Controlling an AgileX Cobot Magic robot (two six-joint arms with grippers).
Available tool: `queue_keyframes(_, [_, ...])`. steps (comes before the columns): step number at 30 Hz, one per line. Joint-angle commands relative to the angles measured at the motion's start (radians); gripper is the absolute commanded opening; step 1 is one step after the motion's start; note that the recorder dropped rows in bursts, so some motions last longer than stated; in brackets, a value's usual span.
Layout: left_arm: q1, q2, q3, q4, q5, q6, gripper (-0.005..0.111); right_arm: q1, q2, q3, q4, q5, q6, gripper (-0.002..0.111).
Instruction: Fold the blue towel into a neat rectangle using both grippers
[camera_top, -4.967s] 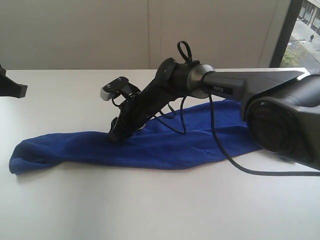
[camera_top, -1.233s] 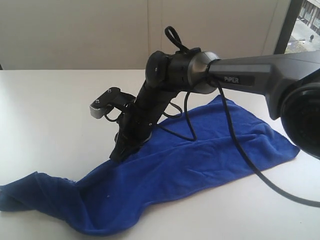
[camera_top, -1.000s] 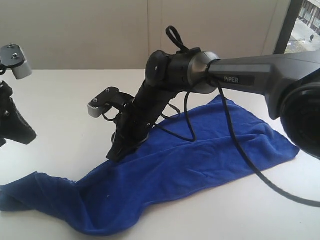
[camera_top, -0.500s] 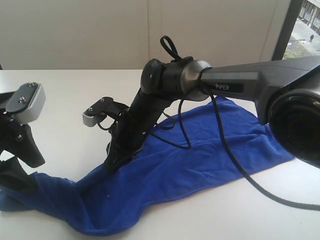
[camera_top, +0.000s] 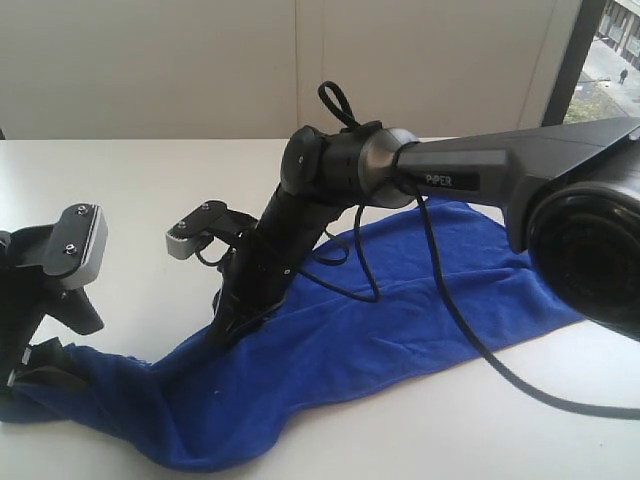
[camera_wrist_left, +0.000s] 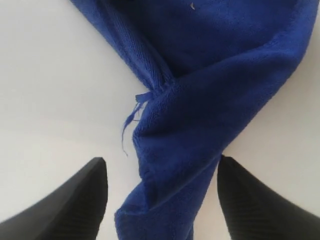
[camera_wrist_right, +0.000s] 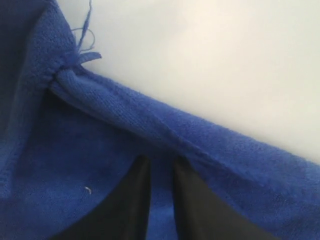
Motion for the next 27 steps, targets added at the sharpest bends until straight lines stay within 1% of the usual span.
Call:
queue_keyframes(1, [-0.006,0.024,0.01,-0.023,0.009,0.003,0.066,0.001,-0.002,-0.001,0.005,-0.016,-0.017,0.017])
queue_keyframes(2, [-0.006,0.026,0.01,-0.023,0.005,0.003,0.064,0.001,-0.002,-0.001,0.005,-0.016,-0.017,0.017])
queue_keyframes(8, [-0.006,0.032,0.01,-0.023,0.009,0.003,0.041,0.001,0.0,-0.001,0.007,-0.02,-0.017,0.017])
queue_keyframes(16, [-0.006,0.032,0.01,-0.023,0.024,0.003,0.002,0.001,0.034,-0.001,0.023,-0.023,-0.026,0.017])
queue_keyframes(17, [-0.006,0.032,0.01,-0.023,0.029,0.003,0.0,0.001,0.042,-0.001,0.023,-0.023,-0.026,0.017])
queue_keyframes(21, [-0.006,0.03,0.01,-0.023,0.055,0.001,0.0,0.001,0.061,-0.001,0.023,-0.035,-0.026,0.017])
queue_keyframes(27, [-0.006,0.0,0.006,-0.023,0.134,-0.003,0.0,0.001,0.069,-0.001,0.019,-0.133,-0.022,0.017])
